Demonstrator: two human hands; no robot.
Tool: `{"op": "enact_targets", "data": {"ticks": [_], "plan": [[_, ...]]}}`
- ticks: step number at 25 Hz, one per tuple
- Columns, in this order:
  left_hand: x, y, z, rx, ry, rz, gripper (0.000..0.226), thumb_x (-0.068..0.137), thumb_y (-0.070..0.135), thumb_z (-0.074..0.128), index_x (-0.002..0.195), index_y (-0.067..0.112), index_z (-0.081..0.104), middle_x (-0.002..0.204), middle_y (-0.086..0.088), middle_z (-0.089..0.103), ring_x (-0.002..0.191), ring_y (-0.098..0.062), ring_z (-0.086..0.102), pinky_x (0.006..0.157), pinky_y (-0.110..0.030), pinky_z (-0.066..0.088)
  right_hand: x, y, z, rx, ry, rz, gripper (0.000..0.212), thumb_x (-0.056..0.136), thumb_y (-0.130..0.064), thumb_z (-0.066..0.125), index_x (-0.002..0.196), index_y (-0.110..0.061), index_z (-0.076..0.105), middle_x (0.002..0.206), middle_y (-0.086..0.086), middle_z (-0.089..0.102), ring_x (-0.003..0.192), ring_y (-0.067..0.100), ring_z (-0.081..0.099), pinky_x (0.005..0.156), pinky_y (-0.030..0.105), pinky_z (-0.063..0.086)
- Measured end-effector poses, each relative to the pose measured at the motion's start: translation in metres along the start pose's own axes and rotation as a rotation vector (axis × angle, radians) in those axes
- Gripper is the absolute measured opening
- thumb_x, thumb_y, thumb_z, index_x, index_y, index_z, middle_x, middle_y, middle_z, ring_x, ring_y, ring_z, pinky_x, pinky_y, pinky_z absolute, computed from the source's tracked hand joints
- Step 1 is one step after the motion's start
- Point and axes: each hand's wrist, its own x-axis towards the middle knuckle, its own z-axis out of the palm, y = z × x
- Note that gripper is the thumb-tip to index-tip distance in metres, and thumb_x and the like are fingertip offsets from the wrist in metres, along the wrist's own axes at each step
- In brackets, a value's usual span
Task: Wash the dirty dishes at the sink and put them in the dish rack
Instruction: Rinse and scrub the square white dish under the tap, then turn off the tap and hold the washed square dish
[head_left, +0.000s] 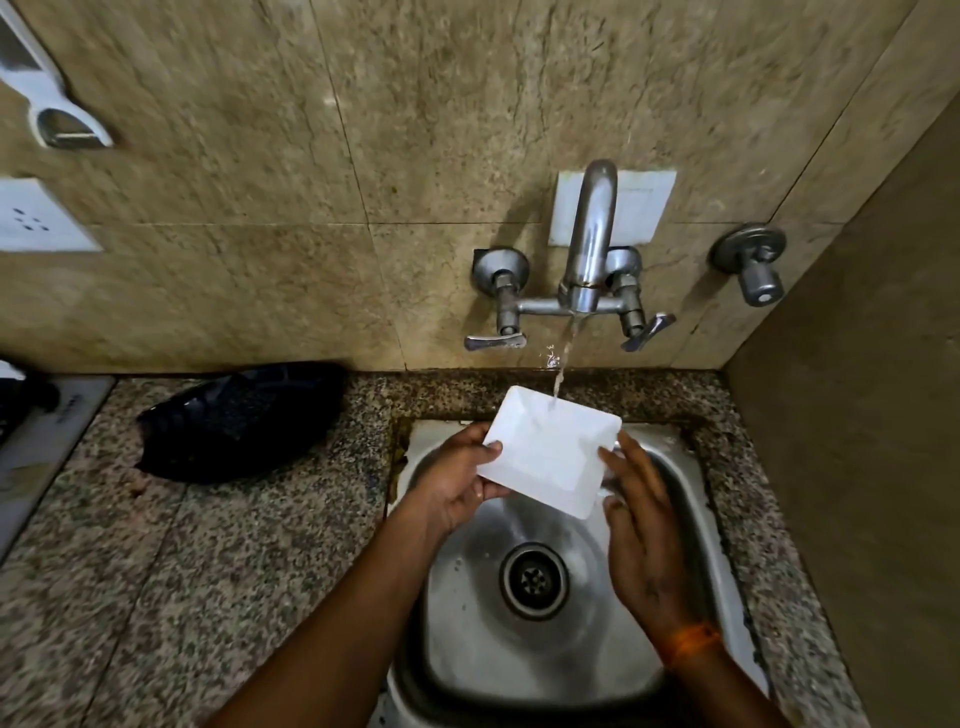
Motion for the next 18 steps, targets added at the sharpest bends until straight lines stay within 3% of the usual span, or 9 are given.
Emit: {"op": "enact_targets", "data": {"ticks": [4, 8, 10, 13, 16, 18], "plan": [[-0.007, -0.003, 0.027, 0.093, 0.021, 0.108, 0.034, 0.104, 0.001, 0.046, 0.123, 0.022, 0.065, 0.130, -0.011, 0.070, 0.119, -0.035, 0.066, 0.097, -0.063, 0.054, 0.017, 0.004, -0.008, 0.195, 0.209, 0.161, 0.046, 0.096, -0.019, 0.049, 0.141, -0.024, 0.056, 0.144, -0.004, 0.058, 0.134, 0.015, 0.054, 0.108, 0.049, 0.049], [-0.013, 0.005, 0.040, 0.343, 0.127, 0.327, 0.038, 0.101, 0.003, 0.050, 0.109, 0.034, 0.070, 0.118, -0.007, 0.074, 0.108, -0.029, 0.071, 0.090, -0.052, 0.061, 0.055, -0.013, -0.028, 0.212, 0.236, 0.149, 0.048, 0.099, -0.006, 0.055, 0.143, -0.023, 0.054, 0.140, 0.000, 0.060, 0.129, 0.013, 0.059, 0.103, 0.034, 0.050], [-0.013, 0.001, 0.035, 0.472, 0.190, 0.462, 0.038, 0.099, 0.004, 0.055, 0.114, 0.033, 0.074, 0.114, -0.001, 0.076, 0.105, -0.024, 0.071, 0.087, -0.039, 0.060, 0.078, -0.030, -0.035, 0.235, 0.191, 0.134, 0.056, 0.098, 0.004, 0.052, 0.148, -0.019, 0.049, 0.145, -0.001, 0.057, 0.134, 0.012, 0.055, 0.110, 0.034, 0.046], [-0.020, -0.008, 0.014, 0.668, 0.258, 0.625, 0.039, 0.098, 0.015, 0.060, 0.119, 0.045, 0.073, 0.113, 0.014, 0.077, 0.102, -0.010, 0.073, 0.081, -0.028, 0.059, 0.105, -0.058, -0.035, 0.244, 0.143, 0.121, 0.064, 0.093, 0.005, 0.053, 0.151, -0.018, 0.044, 0.147, -0.001, 0.054, 0.138, 0.013, 0.051, 0.108, 0.026, 0.046], [-0.038, -0.011, -0.002, 0.872, 0.271, 0.880, 0.043, 0.093, -0.001, 0.058, 0.121, 0.026, 0.076, 0.110, 0.011, 0.075, 0.096, -0.001, 0.070, 0.085, -0.012, 0.052, 0.106, -0.079, -0.029, 0.120, 0.132, 0.076, 0.068, 0.088, -0.009, 0.059, 0.152, -0.025, 0.042, 0.140, 0.002, 0.062, 0.125, 0.016, 0.060, 0.107, 0.037, 0.050], [-0.054, -0.009, -0.004, 0.978, 0.249, 1.020, 0.049, 0.087, -0.015, 0.055, 0.121, 0.014, 0.076, 0.109, 0.009, 0.073, 0.097, 0.003, 0.063, 0.088, 0.001, 0.041, 0.099, -0.085, -0.034, -0.038, 0.062, 0.036, 0.074, 0.090, -0.004, 0.061, 0.156, -0.027, 0.035, 0.141, 0.007, 0.060, 0.119, 0.021, 0.060, 0.101, 0.031, 0.048]]}}
